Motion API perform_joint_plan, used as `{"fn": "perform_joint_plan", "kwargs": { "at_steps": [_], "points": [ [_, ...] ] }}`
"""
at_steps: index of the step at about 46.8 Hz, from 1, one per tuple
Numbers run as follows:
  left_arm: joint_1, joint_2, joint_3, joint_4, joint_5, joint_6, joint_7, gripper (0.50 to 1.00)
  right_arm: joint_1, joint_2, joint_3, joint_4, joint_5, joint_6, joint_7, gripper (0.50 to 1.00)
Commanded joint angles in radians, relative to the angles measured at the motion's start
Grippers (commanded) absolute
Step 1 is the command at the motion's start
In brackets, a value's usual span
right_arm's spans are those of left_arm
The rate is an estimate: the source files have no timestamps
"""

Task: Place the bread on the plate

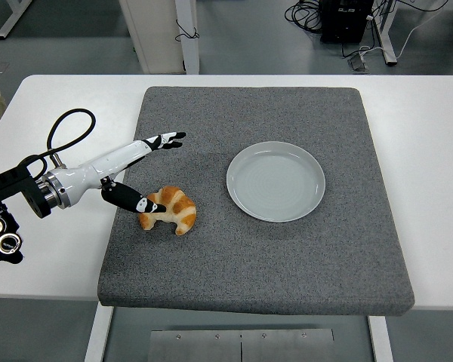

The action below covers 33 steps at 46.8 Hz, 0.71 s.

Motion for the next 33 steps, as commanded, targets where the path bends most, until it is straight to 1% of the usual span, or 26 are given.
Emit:
{"fn": "perform_joint_plan", "kwargs": {
  "at_steps": [1, 7, 11, 16, 21, 28, 33],
  "points": [
    [0.014, -0.008, 0.000, 0.006, 0.003, 0.001, -0.002, 0.969, 0.000, 0.000, 0.000, 0.000, 0.000, 0.000, 0.000, 1.000],
    [0.028, -0.018, 0.002, 0.049, 0.021, 0.017, -0.003, 0.969, 0.000, 0.000, 0.000, 0.000, 0.000, 0.000, 0.000, 1.000],
    [0.035, -0.043, 0.004, 0.075, 0.044, 0.017, -0.009, 0.969, 0.000, 0.000, 0.000, 0.000, 0.000, 0.000, 0.000, 1.000],
    [0.052, -0.058, 0.004, 0.094, 0.086, 0.018, -0.040, 0.969, 0.000, 0.000, 0.000, 0.000, 0.000, 0.000, 0.000, 1.000],
    [0.069, -0.074, 0.004, 0.100, 0.090, 0.018, -0.060, 0.969, 0.000, 0.000, 0.000, 0.000, 0.000, 0.000, 0.000, 1.000],
    [0.086, -0.092, 0.004, 0.110, 0.090, 0.018, -0.064, 0.969, 0.000, 0.000, 0.000, 0.000, 0.000, 0.000, 0.000, 1.000],
    [0.089, -0.104, 0.004, 0.129, 0.093, 0.031, -0.066, 0.968, 0.000, 0.000, 0.000, 0.000, 0.000, 0.000, 0.000, 1.000]
  ]
}}
